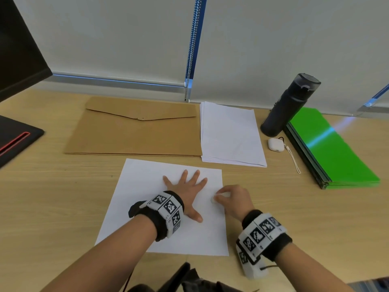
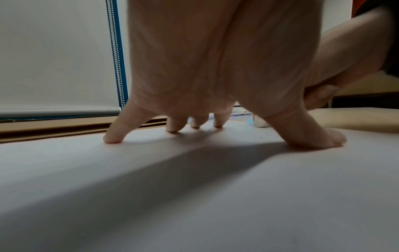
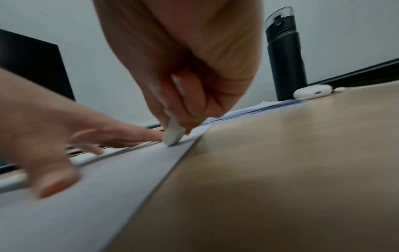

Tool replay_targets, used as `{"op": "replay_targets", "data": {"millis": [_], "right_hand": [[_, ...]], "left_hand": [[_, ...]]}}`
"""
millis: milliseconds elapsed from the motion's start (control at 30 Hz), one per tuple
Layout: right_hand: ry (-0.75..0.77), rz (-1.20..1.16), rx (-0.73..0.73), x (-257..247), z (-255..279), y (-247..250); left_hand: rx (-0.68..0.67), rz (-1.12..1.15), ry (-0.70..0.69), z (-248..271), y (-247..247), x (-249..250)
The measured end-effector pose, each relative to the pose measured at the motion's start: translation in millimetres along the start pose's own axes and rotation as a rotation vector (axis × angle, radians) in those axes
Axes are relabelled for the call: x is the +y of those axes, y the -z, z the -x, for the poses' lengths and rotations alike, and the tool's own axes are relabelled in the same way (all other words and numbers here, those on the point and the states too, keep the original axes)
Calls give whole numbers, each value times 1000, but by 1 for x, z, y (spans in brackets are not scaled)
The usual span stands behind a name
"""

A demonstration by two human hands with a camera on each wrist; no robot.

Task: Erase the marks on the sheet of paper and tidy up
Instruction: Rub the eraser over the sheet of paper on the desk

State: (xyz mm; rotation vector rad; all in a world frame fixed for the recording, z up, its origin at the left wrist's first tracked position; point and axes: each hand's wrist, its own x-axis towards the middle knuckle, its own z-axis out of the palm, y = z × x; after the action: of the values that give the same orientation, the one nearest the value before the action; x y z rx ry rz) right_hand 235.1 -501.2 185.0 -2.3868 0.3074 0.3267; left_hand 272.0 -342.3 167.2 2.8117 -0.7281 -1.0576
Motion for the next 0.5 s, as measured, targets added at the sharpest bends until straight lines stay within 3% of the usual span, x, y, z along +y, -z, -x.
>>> {"op": "replay_targets", "data": {"millis": [100,233,400,500], "right_hand": [[6,-7,61,1,0,-4],[27,18,-132,2,16,-9],[-47,-39,65,0,0,4],[26,28,-40,4,20,-11]], "left_hand": [[-1,8,2,0,0,1],[-4,0,-2,-1,-1,-1],[4,12,4,0,0,0],[6,14,1,0,-1,0]]}}
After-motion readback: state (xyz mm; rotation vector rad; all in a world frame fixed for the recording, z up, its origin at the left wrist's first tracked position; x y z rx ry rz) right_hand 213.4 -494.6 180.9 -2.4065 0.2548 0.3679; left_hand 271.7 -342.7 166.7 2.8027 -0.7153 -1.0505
